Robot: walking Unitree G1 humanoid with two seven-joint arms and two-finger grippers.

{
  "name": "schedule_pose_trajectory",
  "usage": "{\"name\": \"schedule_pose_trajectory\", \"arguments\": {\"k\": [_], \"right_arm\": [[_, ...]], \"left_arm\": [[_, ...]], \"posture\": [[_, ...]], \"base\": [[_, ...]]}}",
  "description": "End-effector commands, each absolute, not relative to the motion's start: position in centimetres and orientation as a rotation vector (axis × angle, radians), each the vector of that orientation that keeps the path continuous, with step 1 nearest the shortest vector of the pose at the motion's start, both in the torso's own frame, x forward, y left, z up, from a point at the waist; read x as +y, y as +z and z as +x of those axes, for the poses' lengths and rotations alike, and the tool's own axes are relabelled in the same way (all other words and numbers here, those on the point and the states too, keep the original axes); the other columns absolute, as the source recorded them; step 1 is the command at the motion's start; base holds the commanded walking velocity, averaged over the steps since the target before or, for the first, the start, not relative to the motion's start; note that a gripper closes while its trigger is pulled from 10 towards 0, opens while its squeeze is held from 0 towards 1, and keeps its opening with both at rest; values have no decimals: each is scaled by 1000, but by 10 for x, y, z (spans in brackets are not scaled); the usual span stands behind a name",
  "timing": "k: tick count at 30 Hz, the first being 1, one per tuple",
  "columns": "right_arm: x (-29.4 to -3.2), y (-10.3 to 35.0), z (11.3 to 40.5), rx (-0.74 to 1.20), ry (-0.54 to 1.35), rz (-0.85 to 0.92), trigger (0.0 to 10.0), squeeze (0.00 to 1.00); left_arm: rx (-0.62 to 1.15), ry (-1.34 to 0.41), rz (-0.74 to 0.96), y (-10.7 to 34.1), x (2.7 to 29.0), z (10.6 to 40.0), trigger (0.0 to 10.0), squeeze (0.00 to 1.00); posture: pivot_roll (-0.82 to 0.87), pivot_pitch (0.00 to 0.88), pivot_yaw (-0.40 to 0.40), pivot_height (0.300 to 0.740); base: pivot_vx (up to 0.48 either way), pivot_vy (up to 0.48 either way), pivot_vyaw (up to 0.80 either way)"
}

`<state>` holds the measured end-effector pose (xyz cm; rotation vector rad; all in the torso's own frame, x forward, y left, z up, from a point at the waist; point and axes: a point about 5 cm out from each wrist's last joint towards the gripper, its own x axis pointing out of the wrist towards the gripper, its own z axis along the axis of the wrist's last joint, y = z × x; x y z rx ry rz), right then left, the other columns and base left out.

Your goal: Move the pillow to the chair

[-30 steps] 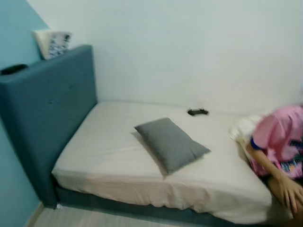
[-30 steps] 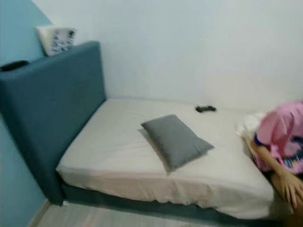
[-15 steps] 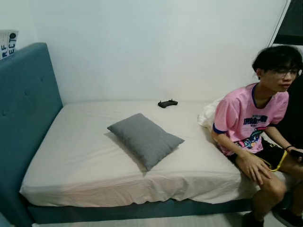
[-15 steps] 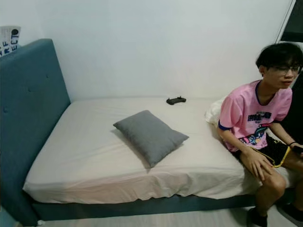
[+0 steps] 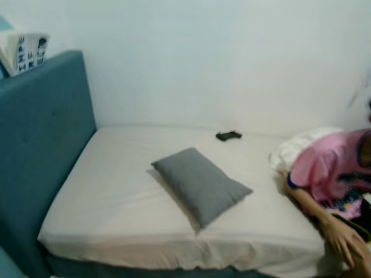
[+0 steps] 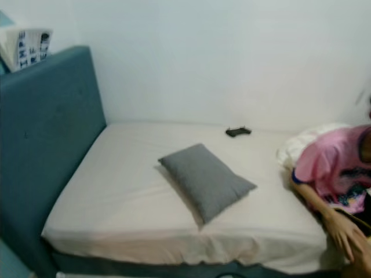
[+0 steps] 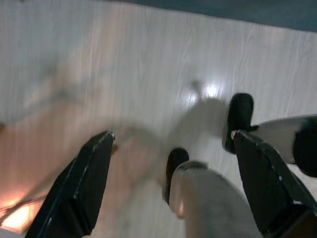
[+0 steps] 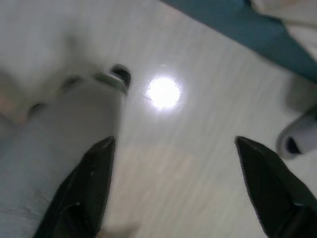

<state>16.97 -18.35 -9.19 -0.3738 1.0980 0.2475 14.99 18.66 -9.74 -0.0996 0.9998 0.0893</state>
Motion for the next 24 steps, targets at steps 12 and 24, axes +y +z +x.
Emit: {"name": "schedule_pose_trajectory", "arguments": {"k": [12, 24], "right_arm": [[-185, -94, 165, 1119, 231, -367, 10000, 0], [-186, -94, 164, 1119, 226, -367, 10000, 0]], "left_arm": [[989, 76, -104, -97, 184, 152, 10000, 0], [994, 66, -103, -97, 182, 152, 10000, 0]], "posture": [[5, 5, -44, 740], [5, 4, -43, 740]], "base": [[371, 0, 0], [0, -177, 0]]}}
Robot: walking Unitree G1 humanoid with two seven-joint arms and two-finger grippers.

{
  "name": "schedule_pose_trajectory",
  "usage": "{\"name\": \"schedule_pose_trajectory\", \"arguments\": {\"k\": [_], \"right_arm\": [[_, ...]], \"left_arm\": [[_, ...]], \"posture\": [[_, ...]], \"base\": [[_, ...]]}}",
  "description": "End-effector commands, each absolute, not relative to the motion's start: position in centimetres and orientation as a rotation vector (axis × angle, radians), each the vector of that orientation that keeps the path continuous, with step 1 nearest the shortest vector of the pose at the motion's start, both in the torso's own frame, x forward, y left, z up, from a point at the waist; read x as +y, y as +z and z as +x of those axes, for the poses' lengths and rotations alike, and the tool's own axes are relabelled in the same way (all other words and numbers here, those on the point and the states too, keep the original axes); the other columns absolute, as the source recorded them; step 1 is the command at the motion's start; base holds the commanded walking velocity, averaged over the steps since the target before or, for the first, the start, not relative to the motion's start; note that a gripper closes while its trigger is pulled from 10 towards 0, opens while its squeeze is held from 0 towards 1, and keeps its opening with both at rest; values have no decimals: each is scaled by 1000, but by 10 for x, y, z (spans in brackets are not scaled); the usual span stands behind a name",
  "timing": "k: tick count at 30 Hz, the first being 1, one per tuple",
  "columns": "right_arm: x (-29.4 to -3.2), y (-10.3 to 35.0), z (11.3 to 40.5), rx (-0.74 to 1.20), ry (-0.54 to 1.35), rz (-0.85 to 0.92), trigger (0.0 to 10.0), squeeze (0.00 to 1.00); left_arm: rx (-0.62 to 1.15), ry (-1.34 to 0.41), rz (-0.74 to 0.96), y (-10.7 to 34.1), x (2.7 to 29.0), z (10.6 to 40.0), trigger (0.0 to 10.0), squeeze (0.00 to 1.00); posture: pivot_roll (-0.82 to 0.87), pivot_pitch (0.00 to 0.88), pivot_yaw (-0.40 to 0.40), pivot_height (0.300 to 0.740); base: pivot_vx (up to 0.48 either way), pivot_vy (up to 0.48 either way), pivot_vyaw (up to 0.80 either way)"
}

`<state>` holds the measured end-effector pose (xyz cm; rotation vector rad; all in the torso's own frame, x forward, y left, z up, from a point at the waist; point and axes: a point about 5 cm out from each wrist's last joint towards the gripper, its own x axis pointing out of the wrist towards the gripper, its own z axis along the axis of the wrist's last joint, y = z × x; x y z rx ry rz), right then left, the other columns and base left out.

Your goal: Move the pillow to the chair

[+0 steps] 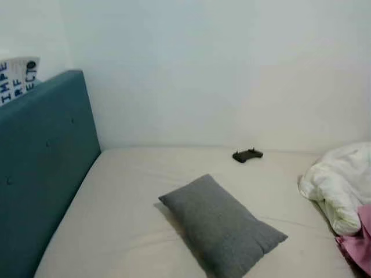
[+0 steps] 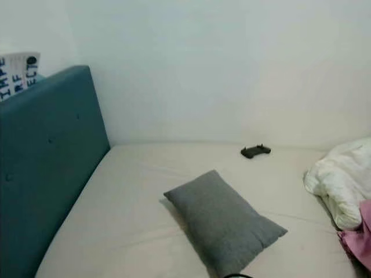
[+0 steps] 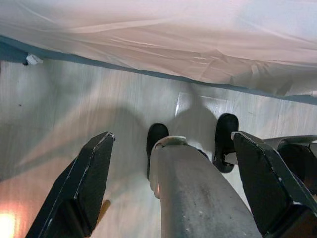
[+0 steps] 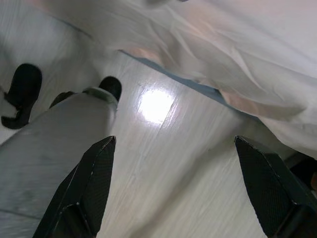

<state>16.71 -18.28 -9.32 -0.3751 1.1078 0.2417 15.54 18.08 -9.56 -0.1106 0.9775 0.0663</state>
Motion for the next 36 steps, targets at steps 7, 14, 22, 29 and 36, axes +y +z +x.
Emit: {"name": "schedule_pose_trajectory", "arguments": {"k": [7, 14, 22, 29, 36], "right_arm": [[-186, -94, 164, 1117, 221, -365, 10000, 0], [-187, -91, 170, 1089, 166, -331, 10000, 0], [-189, -83, 189, 1036, 126, -293, 10000, 0], [-181, -52, 240, 823, -18, 221, 10000, 0], [-168, -20, 281, 626, 21, 463, 10000, 0]], "left_arm": [[993, 100, -118, -97, 185, 151, 10000, 0], [999, 98, -109, -98, 185, 150, 10000, 0], [997, 98, -115, -98, 185, 150, 10000, 0], [995, 98, -117, -97, 185, 151, 10000, 0], [991, 89, -113, -97, 184, 153, 10000, 0]], "posture": [[6, 10, -42, 740], [5, 15, -38, 740], [6, 20, -37, 740], [-11, 13, -29, 740], [-16, 17, -30, 740]], "base": [[0, -270, 0], [0, 0, 0], [0, 0, 0], [0, 0, -538], [0, 0, -213]]}}
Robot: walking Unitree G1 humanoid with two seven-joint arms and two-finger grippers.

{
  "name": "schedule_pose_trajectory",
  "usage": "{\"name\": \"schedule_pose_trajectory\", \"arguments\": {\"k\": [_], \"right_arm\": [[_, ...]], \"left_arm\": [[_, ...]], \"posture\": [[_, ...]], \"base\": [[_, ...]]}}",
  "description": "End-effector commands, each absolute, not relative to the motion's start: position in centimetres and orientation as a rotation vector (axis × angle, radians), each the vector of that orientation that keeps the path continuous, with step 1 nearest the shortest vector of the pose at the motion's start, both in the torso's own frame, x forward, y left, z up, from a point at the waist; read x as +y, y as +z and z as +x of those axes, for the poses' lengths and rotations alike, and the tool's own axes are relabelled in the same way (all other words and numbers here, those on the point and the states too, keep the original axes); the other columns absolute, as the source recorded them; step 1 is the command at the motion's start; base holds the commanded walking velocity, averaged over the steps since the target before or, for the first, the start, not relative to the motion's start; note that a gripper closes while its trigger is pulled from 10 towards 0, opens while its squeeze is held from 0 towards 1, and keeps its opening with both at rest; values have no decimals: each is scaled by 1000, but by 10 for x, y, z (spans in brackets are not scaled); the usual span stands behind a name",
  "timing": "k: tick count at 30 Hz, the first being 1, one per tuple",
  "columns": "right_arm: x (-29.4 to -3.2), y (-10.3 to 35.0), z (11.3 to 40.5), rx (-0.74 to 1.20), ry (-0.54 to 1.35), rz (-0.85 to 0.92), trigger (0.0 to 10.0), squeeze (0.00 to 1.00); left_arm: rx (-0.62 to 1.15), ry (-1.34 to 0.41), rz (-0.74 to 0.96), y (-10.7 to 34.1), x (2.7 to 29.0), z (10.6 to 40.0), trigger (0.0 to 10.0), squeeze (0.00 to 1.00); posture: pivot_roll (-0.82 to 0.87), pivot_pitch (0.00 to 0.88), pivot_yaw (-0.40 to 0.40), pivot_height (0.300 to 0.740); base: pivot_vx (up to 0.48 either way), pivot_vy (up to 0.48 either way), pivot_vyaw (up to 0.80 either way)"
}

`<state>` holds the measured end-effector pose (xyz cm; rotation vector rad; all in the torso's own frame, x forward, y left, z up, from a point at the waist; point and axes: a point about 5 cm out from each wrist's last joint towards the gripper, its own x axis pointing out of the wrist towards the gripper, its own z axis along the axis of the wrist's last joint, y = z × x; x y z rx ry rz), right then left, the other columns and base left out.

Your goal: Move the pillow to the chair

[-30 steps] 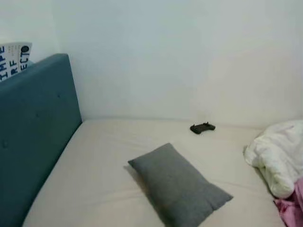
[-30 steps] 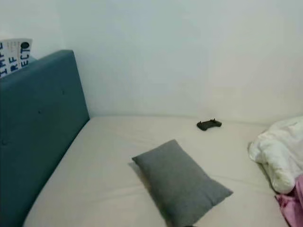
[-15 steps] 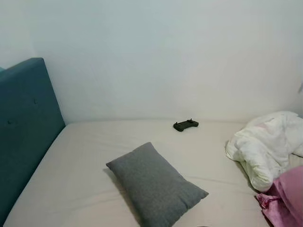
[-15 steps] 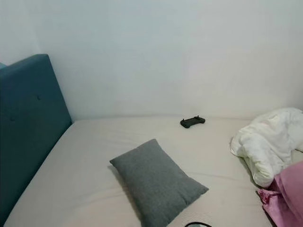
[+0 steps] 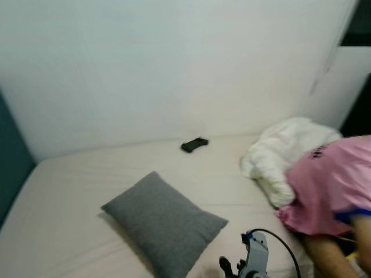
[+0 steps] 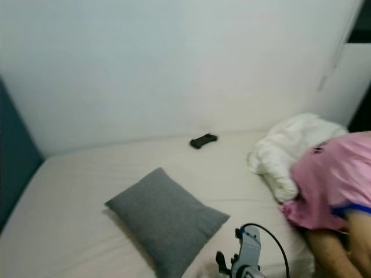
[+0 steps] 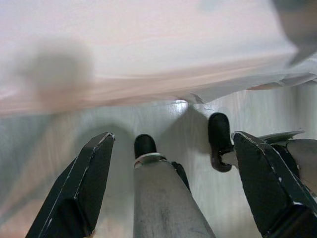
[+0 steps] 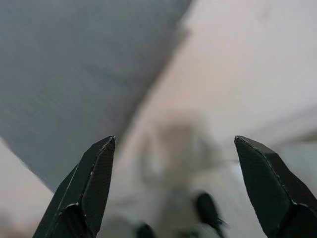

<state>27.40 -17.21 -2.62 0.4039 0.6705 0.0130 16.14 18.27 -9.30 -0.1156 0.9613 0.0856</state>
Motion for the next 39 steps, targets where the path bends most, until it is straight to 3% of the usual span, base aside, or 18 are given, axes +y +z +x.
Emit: {"name": "schedule_pose_trajectory", "arguments": {"k": [1, 6, 11, 21, 39], "right_arm": [[-168, -20, 281, 626, 21, 463, 10000, 0], [-175, 7, 308, 519, 37, 489, 10000, 0], [-179, 13, 313, 487, 42, 502, 10000, 0], [-183, 11, 310, 498, 54, 447, 10000, 0], [-179, 12, 310, 455, 68, 555, 10000, 0]], "left_arm": [[991, 89, -113, -97, 184, 153, 10000, 0], [973, 107, -119, -95, 187, 156, 10000, 0], [936, 168, -141, -91, 196, 161, 10000, 0], [841, 195, -112, -78, 210, 184, 10000, 0], [852, 222, -130, -81, 213, 175, 10000, 0]], "posture": [[-16, 17, -30, 740], [-21, 21, -34, 725], [-19, 14, -41, 710], [-8, 5, -45, 675], [-1, 2, -30, 605]], "base": [[0, 0, 0], [0, 0, 0], [0, 0, 0], [0, 0, 0], [0, 0, 0]]}}
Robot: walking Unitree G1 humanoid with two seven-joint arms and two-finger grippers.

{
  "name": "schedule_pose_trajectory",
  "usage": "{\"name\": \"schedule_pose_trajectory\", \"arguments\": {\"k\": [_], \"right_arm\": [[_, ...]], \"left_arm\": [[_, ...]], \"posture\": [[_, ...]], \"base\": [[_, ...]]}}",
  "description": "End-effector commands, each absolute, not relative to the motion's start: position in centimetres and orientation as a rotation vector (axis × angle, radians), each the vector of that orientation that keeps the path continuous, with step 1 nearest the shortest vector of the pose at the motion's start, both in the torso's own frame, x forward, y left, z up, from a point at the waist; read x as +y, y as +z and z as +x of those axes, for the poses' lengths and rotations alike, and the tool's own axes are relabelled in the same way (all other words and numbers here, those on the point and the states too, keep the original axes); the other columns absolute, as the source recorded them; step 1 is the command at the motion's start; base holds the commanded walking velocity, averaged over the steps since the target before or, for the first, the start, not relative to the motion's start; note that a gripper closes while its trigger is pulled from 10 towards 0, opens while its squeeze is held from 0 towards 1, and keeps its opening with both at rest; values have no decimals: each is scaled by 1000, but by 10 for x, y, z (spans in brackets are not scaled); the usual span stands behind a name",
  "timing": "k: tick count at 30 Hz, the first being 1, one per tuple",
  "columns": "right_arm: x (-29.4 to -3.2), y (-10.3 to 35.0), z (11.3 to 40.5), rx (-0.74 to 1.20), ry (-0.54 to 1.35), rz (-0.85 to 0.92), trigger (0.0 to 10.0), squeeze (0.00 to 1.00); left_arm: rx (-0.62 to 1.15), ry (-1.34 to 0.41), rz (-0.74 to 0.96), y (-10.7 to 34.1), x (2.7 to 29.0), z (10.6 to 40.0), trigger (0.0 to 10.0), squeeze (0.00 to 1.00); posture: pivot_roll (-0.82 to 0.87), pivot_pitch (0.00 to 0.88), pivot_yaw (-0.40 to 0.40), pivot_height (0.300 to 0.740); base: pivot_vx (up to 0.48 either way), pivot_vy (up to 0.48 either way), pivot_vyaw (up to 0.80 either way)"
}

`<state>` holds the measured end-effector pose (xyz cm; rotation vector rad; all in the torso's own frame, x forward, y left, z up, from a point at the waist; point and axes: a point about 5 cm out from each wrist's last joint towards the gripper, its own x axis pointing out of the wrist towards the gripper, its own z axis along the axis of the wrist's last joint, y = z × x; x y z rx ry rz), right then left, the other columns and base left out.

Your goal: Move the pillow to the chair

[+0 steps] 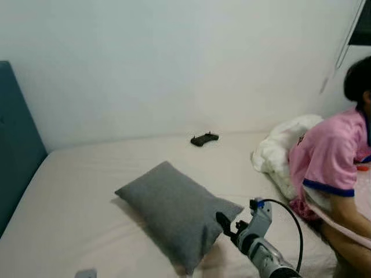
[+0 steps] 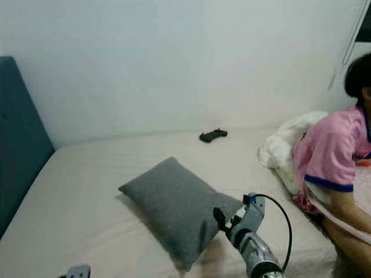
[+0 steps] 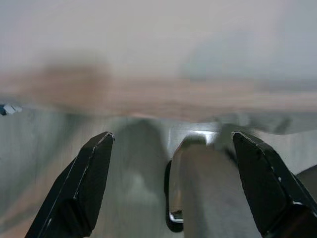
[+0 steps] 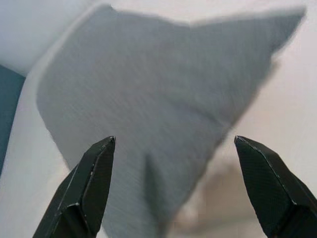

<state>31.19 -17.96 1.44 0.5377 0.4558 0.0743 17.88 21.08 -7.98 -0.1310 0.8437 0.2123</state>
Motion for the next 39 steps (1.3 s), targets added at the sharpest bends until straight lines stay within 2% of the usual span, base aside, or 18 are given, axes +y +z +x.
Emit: {"name": "schedule_pose_trajectory", "arguments": {"k": [1, 15, 25, 27, 29, 34, 36, 39], "right_arm": [[-179, 13, 311, 450, 70, 560, 10000, 0], [-182, 42, 331, 286, 147, 647, 10000, 0], [-174, 42, 329, 275, 222, 646, 10000, 0], [-171, 49, 333, 230, 278, 677, 10000, 0], [-171, 51, 334, 219, 294, 689, 10000, 0], [-159, 66, 341, 150, 420, 721, 10000, 0], [-140, 82, 351, 122, 514, 741, 10000, 0], [-133, 84, 353, 132, 522, 733, 10000, 0]], "left_arm": [[851, 223, -128, -81, 214, 175, 10000, 0], [856, 218, -101, -82, 224, 168, 10000, 0], [839, 212, -51, -81, 245, 150, 10000, 0], [801, 207, -32, -77, 255, 147, 10000, 0], [792, 205, -26, -76, 258, 147, 10000, 0], [780, 195, 9, -73, 268, 142, 10000, 0], [783, 226, 17, -71, 280, 136, 10000, 0], [783, 234, 18, -70, 282, 135, 10000, 0]], "posture": [[1, 1, -26, 600], [34, 32, 11, 540], [122, 143, 83, 490], [170, 185, 117, 476], [170, 185, 117, 472], [205, 205, 136, 472], [206, 199, 135, 472], [204, 193, 130, 472]], "base": [[0, 0, 0], [0, 0, 0], [0, 0, 0], [0, 0, 0], [0, 0, 0], [0, 0, 0], [0, 0, 0], [0, 0, 0]]}}
